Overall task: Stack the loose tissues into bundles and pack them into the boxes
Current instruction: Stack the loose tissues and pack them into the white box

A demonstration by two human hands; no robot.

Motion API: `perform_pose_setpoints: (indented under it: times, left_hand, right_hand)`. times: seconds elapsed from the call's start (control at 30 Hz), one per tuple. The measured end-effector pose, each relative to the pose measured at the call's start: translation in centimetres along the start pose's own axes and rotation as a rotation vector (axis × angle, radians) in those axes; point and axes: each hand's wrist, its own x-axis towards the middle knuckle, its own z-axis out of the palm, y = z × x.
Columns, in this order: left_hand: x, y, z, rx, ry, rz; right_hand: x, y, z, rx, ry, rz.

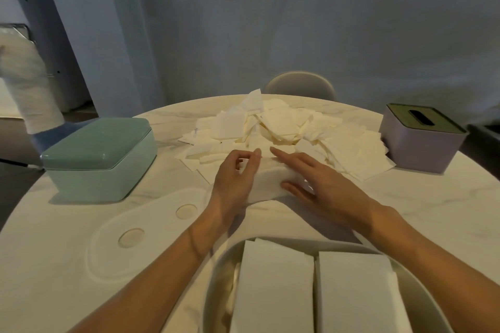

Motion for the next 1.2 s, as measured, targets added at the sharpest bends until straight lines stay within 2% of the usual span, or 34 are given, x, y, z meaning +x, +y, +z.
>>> perform_pose_setpoints:
  times: [0.07,0.13,0.17,0.27,0.3,0.47,0.57,0.63,0.73,0.83,0.87,1.1,1.2]
  left_hand:
    - [0.0,0.2,0.2,-0.027,0.037,0.02]
    - [-0.1,0.4,0.4,-0.068,0.047,0.019]
    - [-0.2,0.4,0.6,-0.105,0.039,0.002]
    - [-0.2,0.4,0.8,-0.206,0.017,-0.06]
    - [-0.2,0.6,0.9,-0.218,0.024,-0.082]
    - [-0.1,1.2,0.5,-0.188,0.039,-0.155]
    - [0.5,2.1,-0.5,-0.072,-0.03,-0.204]
    - [1.0,3.2,-1.5,-0.095,-0.104,-0.245]
    - [0.5,4.7,-2.1,-0.263,-0.347,-0.402]
    - [-0.7,4.9,-1.2,-0.323,-0.659,-0.414]
    - [-1.2,5.0,-0.9,-0.316,-0.714,-0.397]
    - [-2.1,4.6,-0.4,-0.326,-0.711,-0.335]
    - [-2.2,4.2,-0.2,-0.357,-0.719,-0.359]
  right_hand:
    - [0.2,-0.2,-0.5,-0.077,-0.016,-0.003]
    - [0.0,-0.5,-0.4,-0.021,0.016,0.025]
    - [-0.2,-0.8,-0.1,0.096,0.048,0.066]
    - [-0.2,-2.7,1.5,0.766,0.103,0.222]
    - [0.3,-3.1,2.2,0.874,0.118,0.248]
    - [1.7,-3.1,3.1,0.765,0.169,0.235]
    - [0.9,-2.4,1.1,0.929,0.114,0.268]
    - [0.9,-1.8,-1.0,0.881,0.108,0.256]
    - [1.2,-2.0,-3.2,0.867,0.098,0.212]
    - [1.0,-2.4,-3.5,0.865,0.064,0.184]
    - [1.0,-2.6,-3.6,0.861,0.059,0.177]
    - [1.0,-2.5,-4.2,0.839,0.051,0.267]
    - [1.1,-3.3,-3.9,0.764,0.166,0.307]
